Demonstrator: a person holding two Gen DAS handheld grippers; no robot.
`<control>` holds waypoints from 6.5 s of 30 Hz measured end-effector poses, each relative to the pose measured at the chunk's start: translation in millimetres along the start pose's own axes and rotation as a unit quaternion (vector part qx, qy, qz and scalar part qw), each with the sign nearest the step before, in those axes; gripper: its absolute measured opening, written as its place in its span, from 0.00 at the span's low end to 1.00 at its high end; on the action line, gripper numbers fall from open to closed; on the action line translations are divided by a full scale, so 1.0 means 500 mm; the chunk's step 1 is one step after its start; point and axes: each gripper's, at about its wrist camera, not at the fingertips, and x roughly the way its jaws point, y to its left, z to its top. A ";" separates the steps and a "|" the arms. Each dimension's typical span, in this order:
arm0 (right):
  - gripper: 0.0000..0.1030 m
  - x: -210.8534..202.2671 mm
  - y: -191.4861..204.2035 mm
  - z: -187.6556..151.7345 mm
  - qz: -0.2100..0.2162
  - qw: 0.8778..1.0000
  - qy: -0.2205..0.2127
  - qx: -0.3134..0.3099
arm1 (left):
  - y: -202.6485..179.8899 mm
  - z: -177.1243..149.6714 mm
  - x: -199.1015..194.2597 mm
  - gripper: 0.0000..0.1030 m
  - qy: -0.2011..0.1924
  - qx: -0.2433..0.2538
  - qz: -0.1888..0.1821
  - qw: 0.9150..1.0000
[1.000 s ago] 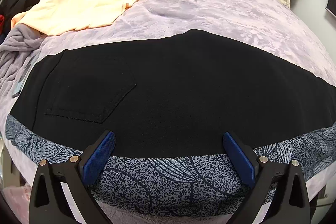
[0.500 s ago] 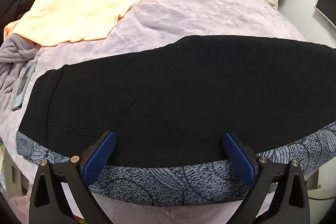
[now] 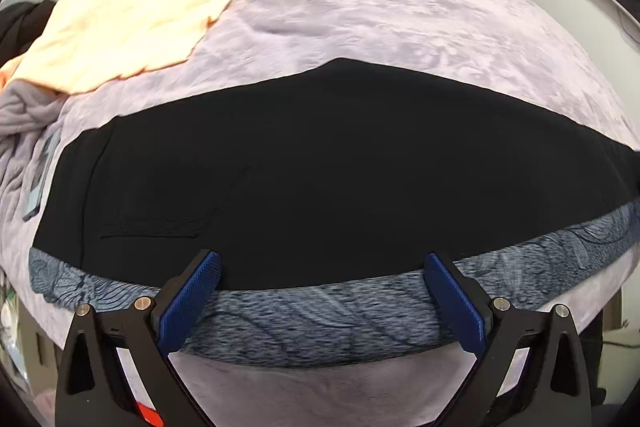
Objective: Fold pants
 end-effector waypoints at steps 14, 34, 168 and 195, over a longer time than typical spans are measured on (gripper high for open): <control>0.77 -0.125 0.104 -0.023 0.066 0.991 -0.062 -0.097 | -0.210 -0.008 -0.014 0.99 -0.030 0.098 -0.017 0.995; 0.83 -0.066 0.065 0.005 0.045 0.995 -0.046 -0.080 | -0.077 -0.017 -0.052 1.00 -0.028 0.045 -0.018 0.998; 0.99 0.012 -0.077 -0.109 0.311 0.948 -0.043 0.061 | -0.459 0.106 0.094 1.00 0.025 0.051 0.013 0.998; 0.31 0.040 -0.004 -0.071 0.225 0.973 -0.036 0.023 | -0.481 0.007 0.106 1.00 0.056 0.113 -0.007 0.992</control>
